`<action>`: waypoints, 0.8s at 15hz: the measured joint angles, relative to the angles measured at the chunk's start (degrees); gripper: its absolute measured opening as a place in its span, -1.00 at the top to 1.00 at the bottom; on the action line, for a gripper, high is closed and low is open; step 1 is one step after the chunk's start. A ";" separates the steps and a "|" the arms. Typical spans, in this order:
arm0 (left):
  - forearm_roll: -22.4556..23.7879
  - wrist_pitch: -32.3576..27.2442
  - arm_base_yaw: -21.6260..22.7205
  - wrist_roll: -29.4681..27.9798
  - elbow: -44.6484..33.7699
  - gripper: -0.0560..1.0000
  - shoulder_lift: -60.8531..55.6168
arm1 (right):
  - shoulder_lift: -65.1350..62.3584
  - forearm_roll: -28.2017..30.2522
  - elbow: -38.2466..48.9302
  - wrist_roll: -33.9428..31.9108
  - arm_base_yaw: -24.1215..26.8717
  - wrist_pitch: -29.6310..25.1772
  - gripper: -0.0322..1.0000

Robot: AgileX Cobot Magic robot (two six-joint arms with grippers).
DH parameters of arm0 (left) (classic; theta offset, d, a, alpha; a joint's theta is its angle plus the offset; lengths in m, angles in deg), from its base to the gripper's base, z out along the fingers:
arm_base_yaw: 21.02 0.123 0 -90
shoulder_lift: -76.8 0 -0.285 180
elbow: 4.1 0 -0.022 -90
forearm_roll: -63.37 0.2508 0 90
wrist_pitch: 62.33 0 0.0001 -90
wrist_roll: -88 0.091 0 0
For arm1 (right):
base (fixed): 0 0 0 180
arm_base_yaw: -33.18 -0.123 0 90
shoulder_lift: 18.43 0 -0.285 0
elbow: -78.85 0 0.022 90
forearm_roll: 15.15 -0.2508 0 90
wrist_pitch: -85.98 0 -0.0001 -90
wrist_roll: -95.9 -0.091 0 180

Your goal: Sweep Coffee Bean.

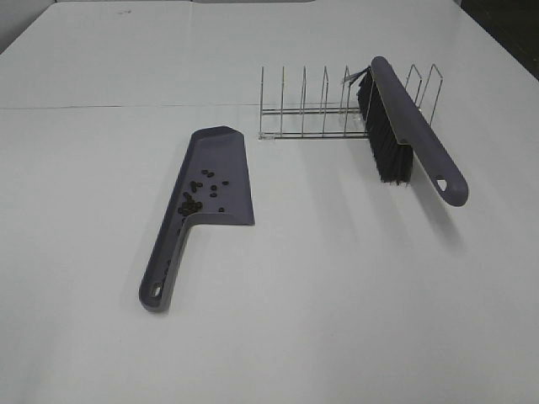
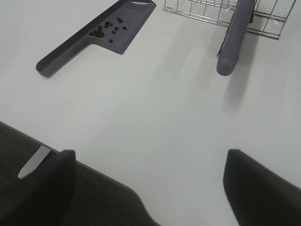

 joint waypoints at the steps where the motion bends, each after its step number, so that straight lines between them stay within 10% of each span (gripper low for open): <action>1: 0.00 0.00 0.00 0.00 0.00 -0.37 0.00 | 0.00 0.00 0.00 0.00 0.00 0.00 -0.51; 7: 0.00 0.00 20.34 0.00 0.00 -0.37 0.00 | 0.00 0.00 0.00 0.00 0.00 0.00 -0.51; 12: 0.00 0.00 22.86 0.00 0.00 -0.37 0.00 | 0.00 -0.06 0.00 0.00 5.90 0.00 -0.51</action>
